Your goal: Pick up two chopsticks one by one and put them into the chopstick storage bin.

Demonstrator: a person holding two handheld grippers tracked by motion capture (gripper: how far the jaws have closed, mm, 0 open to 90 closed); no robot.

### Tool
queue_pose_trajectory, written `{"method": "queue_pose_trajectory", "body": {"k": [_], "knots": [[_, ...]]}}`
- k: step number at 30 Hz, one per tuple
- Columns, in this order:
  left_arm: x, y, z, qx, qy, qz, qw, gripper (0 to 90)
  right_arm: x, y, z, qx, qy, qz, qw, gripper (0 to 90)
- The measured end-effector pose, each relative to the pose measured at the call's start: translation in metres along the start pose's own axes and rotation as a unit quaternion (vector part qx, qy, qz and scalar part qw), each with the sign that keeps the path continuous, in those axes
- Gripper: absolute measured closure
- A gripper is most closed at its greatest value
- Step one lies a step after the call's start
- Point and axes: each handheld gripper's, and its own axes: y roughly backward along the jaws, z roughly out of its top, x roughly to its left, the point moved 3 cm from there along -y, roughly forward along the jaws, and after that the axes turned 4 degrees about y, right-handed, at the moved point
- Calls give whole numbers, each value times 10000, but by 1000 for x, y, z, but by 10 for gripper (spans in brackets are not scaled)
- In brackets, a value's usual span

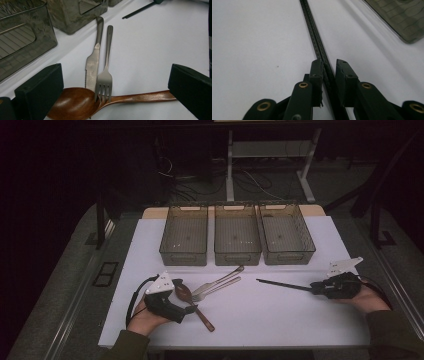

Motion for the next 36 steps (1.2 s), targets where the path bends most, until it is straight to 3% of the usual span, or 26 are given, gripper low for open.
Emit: {"method": "queue_pose_trajectory", "body": {"k": [8,19,30,36], "knots": [[0,0,0,2,-4,-4,10000,0,2,1,1,12,106,99,9999,766],[-1,0,0,-3,-11,-11,10000,0,20,-2,10,223,78,27,9997,785],[-2,0,0,24,-11,-14,10000,0,52,-1,14,467,-375,-119,9981,787],[-2,0,1,24,-37,-24,10000,0,60,-1,12,345,-590,-176,9975,781]]}}
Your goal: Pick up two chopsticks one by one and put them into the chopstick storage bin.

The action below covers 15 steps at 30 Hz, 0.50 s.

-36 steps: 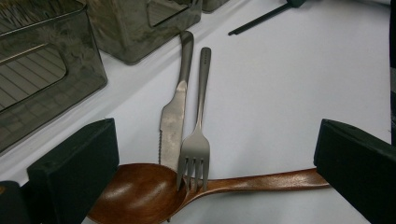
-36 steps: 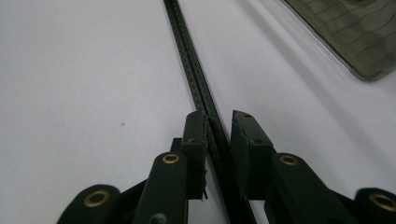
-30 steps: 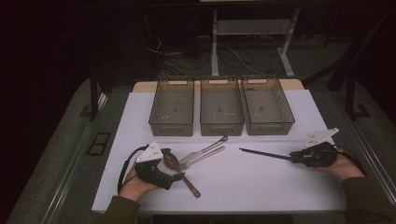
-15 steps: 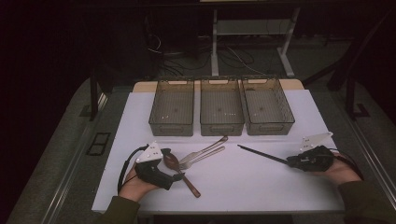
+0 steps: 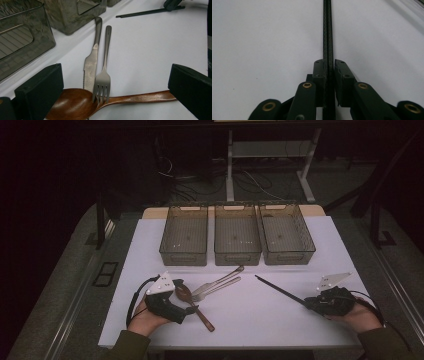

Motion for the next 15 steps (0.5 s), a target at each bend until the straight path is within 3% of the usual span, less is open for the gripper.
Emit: {"method": "queue_pose_trajectory", "body": {"k": [3,4,9,15], "knots": [[0,0,0,-6,7,8,10000,0,-1,2,0,-118,-29,19,9999,731],[0,0,0,-8,17,13,10000,0,0,6,3,-341,-95,47,9994,684],[-1,2,-2,-27,63,-17,10000,0,-3,12,6,-667,-194,6,9976,711],[-3,2,-4,-43,133,-49,9999,0,-6,5,4,-573,-220,41,9981,790]]}}
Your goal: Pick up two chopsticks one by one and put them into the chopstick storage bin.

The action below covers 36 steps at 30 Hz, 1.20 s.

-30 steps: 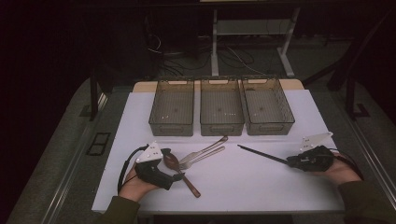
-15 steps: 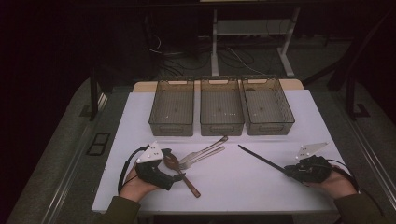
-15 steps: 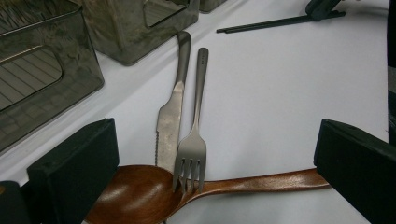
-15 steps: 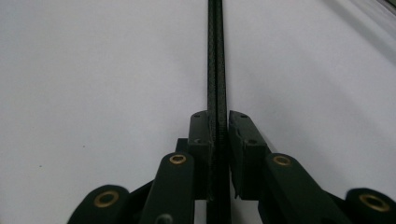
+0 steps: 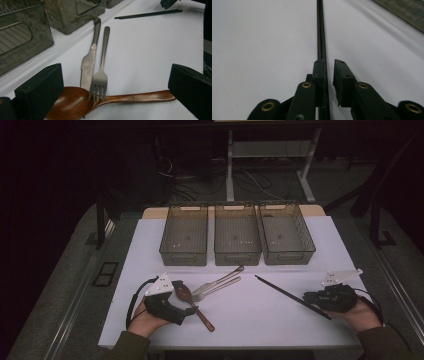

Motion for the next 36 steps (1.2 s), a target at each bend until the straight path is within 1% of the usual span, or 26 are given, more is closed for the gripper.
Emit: {"method": "queue_pose_trajectory", "body": {"k": [6,15,17,23,24,25,30,31,33,36], "knots": [[-2,-3,-1,7,18,-24,10000,0,0,-3,-3,111,-6,79,9999,811],[-2,-2,-1,8,18,-17,10000,0,-1,-5,-4,137,44,17,9999,822],[-2,-2,-1,8,15,-15,10000,0,-2,-5,-4,128,50,35,9999,822],[-2,-2,-1,10,16,-24,10000,0,-5,-7,-6,155,47,-13,9999,834],[-1,-2,-1,14,-12,-29,10000,0,-5,-8,-7,176,28,2,9998,834],[-2,-3,-1,11,-10,-29,10000,0,-6,-8,-7,147,31,1,9999,835],[-2,-3,-1,0,-16,-21,10000,0,-4,-9,-6,218,132,-46,9997,837],[-2,-3,-1,-1,-26,-27,10000,0,-4,-9,-6,225,184,-45,9996,838],[-2,-4,-1,-8,8,-28,10000,0,-4,-9,-6,237,240,-57,9994,843],[-2,-4,-1,2,-5,-41,10000,0,-3,-9,-6,241,275,-66,9993,848]]}}
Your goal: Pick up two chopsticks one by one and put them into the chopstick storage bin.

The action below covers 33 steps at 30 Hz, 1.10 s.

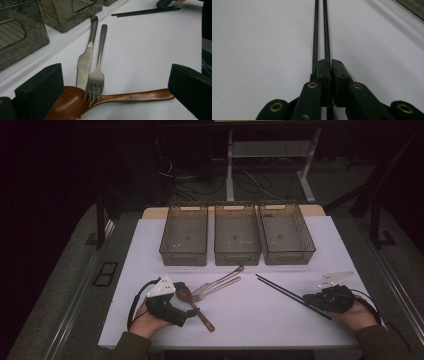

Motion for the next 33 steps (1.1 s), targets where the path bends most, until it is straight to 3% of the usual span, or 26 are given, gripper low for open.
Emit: {"method": "queue_pose_trajectory", "body": {"k": [10,19,33], "knots": [[0,0,0,-24,-25,-10,10000,0,-3,3,0,-17,-64,32,10000,849],[1,0,1,-17,-58,-14,10000,0,-6,14,2,-400,-205,143,9989,849],[0,0,0,-13,-27,-24,10000,0,-5,30,12,-862,-183,224,9959,848]]}}
